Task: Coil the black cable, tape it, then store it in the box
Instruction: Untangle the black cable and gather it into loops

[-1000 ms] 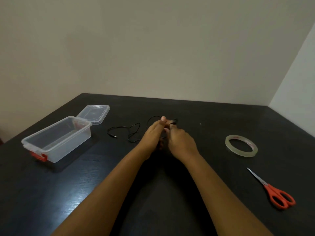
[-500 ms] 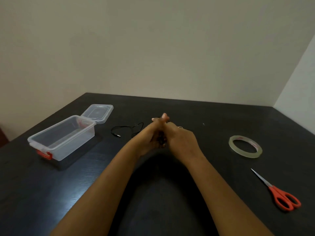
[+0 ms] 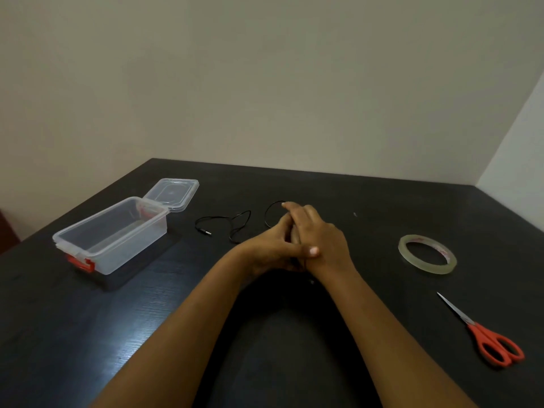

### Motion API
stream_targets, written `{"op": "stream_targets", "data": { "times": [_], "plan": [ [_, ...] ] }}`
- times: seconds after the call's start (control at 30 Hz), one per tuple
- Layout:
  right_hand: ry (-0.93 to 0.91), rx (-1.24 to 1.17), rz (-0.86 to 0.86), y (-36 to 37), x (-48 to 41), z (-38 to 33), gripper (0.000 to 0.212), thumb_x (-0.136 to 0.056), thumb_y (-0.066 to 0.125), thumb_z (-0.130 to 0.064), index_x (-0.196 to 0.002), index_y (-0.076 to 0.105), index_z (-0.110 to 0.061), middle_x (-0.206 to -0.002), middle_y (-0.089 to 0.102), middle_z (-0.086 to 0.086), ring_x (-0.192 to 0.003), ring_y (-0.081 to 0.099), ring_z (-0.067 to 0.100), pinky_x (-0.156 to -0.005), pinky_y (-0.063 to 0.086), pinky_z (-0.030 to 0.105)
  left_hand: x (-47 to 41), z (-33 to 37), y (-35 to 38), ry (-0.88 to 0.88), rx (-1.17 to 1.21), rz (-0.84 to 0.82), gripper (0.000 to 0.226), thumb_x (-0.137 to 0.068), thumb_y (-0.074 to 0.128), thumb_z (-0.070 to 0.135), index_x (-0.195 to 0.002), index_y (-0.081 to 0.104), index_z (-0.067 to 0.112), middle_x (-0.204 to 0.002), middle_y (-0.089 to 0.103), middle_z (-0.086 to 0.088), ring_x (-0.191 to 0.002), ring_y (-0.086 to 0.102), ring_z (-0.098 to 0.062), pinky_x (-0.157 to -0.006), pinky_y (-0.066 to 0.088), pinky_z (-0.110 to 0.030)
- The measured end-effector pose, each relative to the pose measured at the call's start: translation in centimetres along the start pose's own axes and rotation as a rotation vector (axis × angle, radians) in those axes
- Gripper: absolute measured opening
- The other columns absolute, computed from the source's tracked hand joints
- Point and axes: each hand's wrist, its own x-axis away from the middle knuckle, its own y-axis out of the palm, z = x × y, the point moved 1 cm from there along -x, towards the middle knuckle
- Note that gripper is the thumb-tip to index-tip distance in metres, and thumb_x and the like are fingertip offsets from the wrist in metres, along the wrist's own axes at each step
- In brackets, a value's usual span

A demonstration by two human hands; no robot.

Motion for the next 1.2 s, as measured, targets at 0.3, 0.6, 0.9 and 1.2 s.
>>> {"op": "stream_targets", "data": {
  "times": [0.3, 0.6, 0.9, 1.2],
  "plan": [
    [0.091, -0.590, -0.239, 1.0, 0.0, 2.3, 0.044, -0.096, 0.051, -0.019, -0.132, 0.043, -0.044, -0.065, 0.063, 0.006, -0.059, 0.063, 0.020, -0.065, 0.057, 0.038, 0.4, -0.5, -2.5, -0.098, -0.134, -0.029, 0.074, -0.090, 0.054, 0.000, -0.145, 0.017, 0.033, -0.091, 0.065, -0.009, -0.078, 0.061, -0.020, -0.079, 0.054, -0.040],
    [0.017, -0.543, -0.212, 0.7, -0.3, 2.5, 0.025, -0.090, 0.064, -0.028, -0.115, 0.063, -0.032, -0.081, 0.052, -0.008, -0.073, 0.052, 0.006, -0.068, 0.045, 0.021, 1.4, 0.5, -4.3, 0.050, 0.048, 0.120, 0.033, -0.098, 0.044, 0.019, -0.129, 0.046, 0.028, -0.064, 0.043, 0.000, -0.049, 0.038, -0.009, -0.053, 0.042, -0.025],
    [0.030, -0.162, 0.070, 0.4, -0.9, 4.0, 0.031, -0.096, 0.048, -0.038, -0.088, 0.070, -0.017, -0.108, 0.053, -0.008, -0.109, 0.038, 0.014, -0.088, 0.030, 0.032, 2.2, 2.2, -6.1, 0.444, 0.666, 0.406, 0.026, -0.098, 0.038, 0.009, -0.108, 0.059, 0.018, -0.060, 0.056, 0.003, -0.057, 0.059, -0.009, -0.063, 0.056, -0.027],
    [0.301, -0.969, 0.338, -1.1, -0.6, 5.3, 0.028, -0.099, 0.047, -0.023, -0.074, 0.055, -0.014, -0.056, 0.055, -0.007, -0.054, 0.057, 0.012, -0.072, 0.057, 0.034, 2.1, 1.6, -7.1, 0.237, -0.114, 0.535, 0.029, -0.101, 0.033, 0.008, -0.123, 0.052, 0.007, -0.072, 0.047, -0.003, -0.061, 0.047, -0.012, -0.057, 0.052, -0.020]
  ]
}}
